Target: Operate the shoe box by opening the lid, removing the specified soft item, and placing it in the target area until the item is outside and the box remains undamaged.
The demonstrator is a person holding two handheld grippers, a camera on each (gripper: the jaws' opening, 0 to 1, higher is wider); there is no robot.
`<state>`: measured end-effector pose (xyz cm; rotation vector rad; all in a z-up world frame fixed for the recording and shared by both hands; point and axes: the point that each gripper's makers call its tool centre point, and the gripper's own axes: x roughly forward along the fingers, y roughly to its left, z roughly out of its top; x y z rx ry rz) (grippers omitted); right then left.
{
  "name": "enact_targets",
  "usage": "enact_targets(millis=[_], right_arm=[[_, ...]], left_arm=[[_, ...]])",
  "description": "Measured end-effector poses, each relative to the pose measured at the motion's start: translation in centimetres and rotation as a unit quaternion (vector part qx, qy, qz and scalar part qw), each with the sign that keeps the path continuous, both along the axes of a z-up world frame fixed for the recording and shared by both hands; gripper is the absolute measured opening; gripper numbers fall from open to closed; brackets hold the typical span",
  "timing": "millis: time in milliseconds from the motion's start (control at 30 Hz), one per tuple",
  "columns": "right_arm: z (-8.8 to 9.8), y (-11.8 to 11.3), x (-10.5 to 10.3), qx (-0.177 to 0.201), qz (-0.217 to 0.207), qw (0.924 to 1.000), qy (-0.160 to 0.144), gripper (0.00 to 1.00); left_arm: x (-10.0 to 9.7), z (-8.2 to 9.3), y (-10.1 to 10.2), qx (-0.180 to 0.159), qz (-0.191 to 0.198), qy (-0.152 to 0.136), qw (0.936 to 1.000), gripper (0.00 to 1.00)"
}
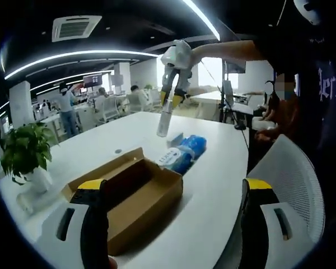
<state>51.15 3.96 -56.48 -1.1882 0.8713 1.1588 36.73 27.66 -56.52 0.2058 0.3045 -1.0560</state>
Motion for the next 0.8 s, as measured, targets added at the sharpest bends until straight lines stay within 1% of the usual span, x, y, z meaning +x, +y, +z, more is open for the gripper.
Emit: enact_targets(millis=[200,367,433,533,667,800], right_arm=[[-1.1,-0.2,1.0,-0.012,-0.013,0.9997,0.014,0.15],[-2.1,0.0,1.6,-0.022,-0.016,0.9994,0.021,0.15],[-2.7,-0.1,1.9,-0.027,-0.021,0.9991,0.027,0.15],[-3.6,-0.3,2.6,-0.036,-0.027,0.9986,0.029,0.15],[-4.7,-0.3,3.2,-0.038,-0.032,0.9983,0.03,0.15],[-6.0,-0.8,3.8,-0.056,-0.034,0.9973,0.033,0.15]], left_arm=[[0.1,-0.3,0.6,0.002,0.013,0.001,0.9999,0.99],[0.1,-0.3,0.9,-0.001,0.021,0.003,0.9998,0.99],[0.1,-0.3,1.0,-0.003,0.025,0.004,0.9997,0.99],[0.0,-0.5,1.3,-0.003,0.03,0.006,0.9995,0.99],[0.0,-0.7,1.6,0.0,0.032,0.008,0.9994,0.99],[0.2,-0.7,1.9,0.001,0.035,0.008,0.9994,0.99]])
